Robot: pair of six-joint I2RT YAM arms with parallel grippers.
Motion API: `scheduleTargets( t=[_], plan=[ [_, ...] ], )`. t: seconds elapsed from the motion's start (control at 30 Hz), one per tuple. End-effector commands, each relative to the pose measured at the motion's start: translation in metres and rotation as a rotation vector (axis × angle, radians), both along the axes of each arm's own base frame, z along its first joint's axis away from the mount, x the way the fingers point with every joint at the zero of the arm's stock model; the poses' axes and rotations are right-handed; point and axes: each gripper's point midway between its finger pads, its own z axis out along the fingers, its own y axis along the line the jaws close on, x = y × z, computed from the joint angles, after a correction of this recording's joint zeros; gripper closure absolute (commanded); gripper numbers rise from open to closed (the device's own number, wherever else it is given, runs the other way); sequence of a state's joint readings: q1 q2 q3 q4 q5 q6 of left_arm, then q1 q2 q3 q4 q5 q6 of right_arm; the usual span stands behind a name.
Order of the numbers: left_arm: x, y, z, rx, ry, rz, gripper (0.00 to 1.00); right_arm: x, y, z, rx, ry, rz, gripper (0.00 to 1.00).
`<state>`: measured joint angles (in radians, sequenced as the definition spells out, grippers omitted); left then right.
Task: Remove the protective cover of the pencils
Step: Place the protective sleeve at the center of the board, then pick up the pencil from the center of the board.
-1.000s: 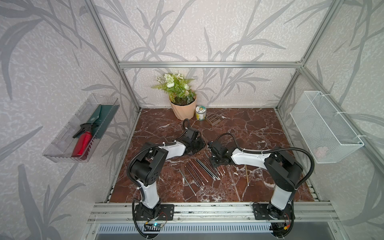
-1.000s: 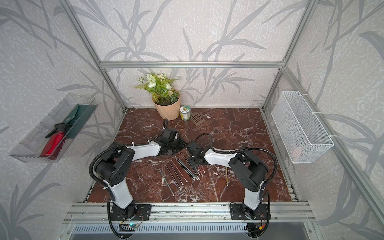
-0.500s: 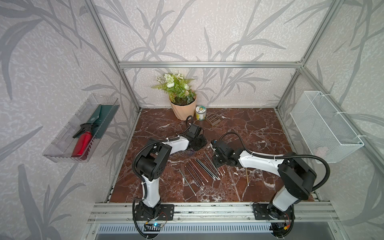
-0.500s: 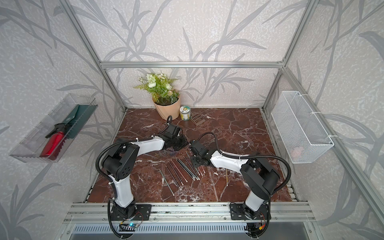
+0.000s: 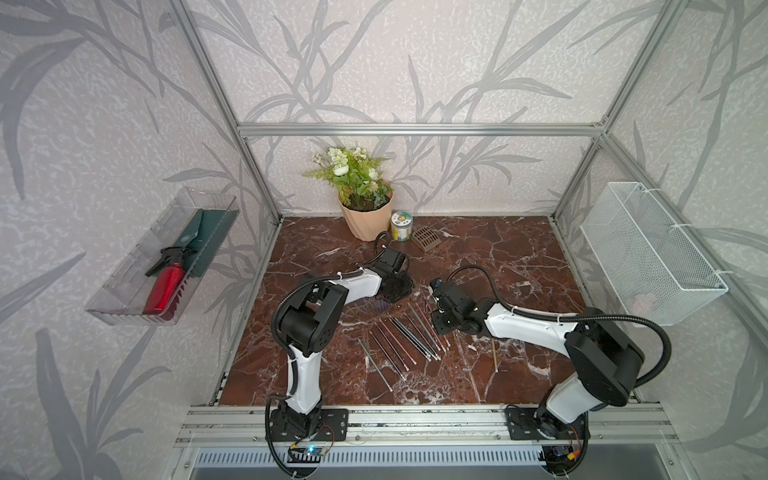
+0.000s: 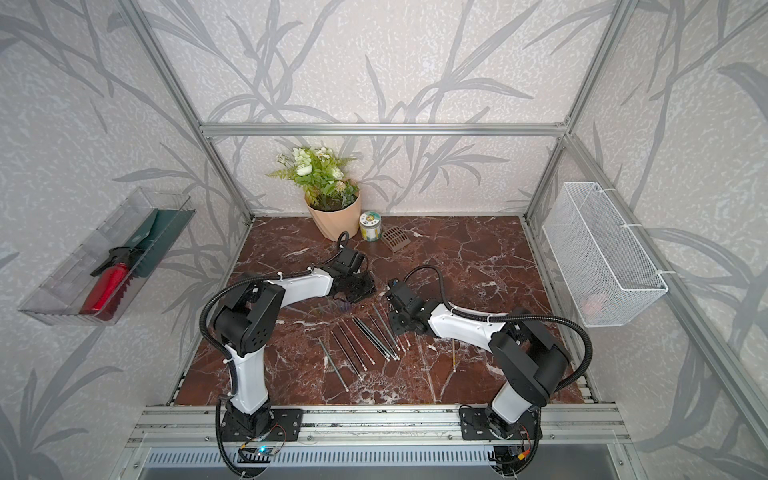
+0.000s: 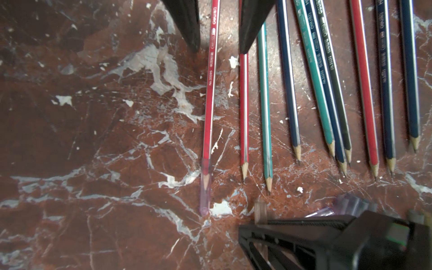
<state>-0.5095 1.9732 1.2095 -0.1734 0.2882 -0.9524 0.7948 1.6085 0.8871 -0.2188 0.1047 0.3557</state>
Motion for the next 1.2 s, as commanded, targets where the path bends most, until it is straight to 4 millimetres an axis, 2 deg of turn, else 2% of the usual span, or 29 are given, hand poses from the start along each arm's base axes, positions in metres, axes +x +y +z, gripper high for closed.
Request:
scheduleTargets(
  t=[0.0, 0.13, 0.5, 0.6, 0.63, 0.83, 0.9, 1.17],
  plan=[
    [0.001, 0.002, -0.004, 0.033, 0.007, -0.005, 0.94, 0.004, -0.003, 0.002, 0.010, -0.007, -0.024, 0.69],
    [0.001, 0.001, -0.005, 0.032, 0.013, -0.006, 0.93, 0.004, -0.004, -0.004, 0.002, 0.006, -0.023, 0.68],
    [0.000, 0.001, -0.005, 0.035, 0.014, -0.006, 0.83, 0.005, -0.003, -0.023, -0.047, 0.058, -0.020, 0.68],
    [0.001, 0.001, -0.005, 0.034, 0.013, -0.007, 0.82, 0.007, -0.004, -0.021, -0.050, 0.054, -0.024, 0.68],
    [0.000, 0.001, -0.006, 0.034, 0.014, -0.009, 0.82, 0.005, -0.005, -0.032, -0.071, 0.075, -0.022, 0.68],
    [0.000, 0.002, -0.003, 0.036, 0.008, -0.006, 0.78, 0.008, -0.008, -0.039, -0.111, 0.090, -0.026, 0.68],
    [0.000, 0.002, -0.003, 0.035, 0.008, -0.008, 0.78, 0.008, -0.008, -0.042, -0.118, 0.096, -0.025, 0.70],
    [-0.001, 0.002, 0.000, 0.023, 0.001, -0.008, 0.77, 0.008, -0.006, -0.044, -0.115, 0.103, -0.021, 0.87]
  ],
)
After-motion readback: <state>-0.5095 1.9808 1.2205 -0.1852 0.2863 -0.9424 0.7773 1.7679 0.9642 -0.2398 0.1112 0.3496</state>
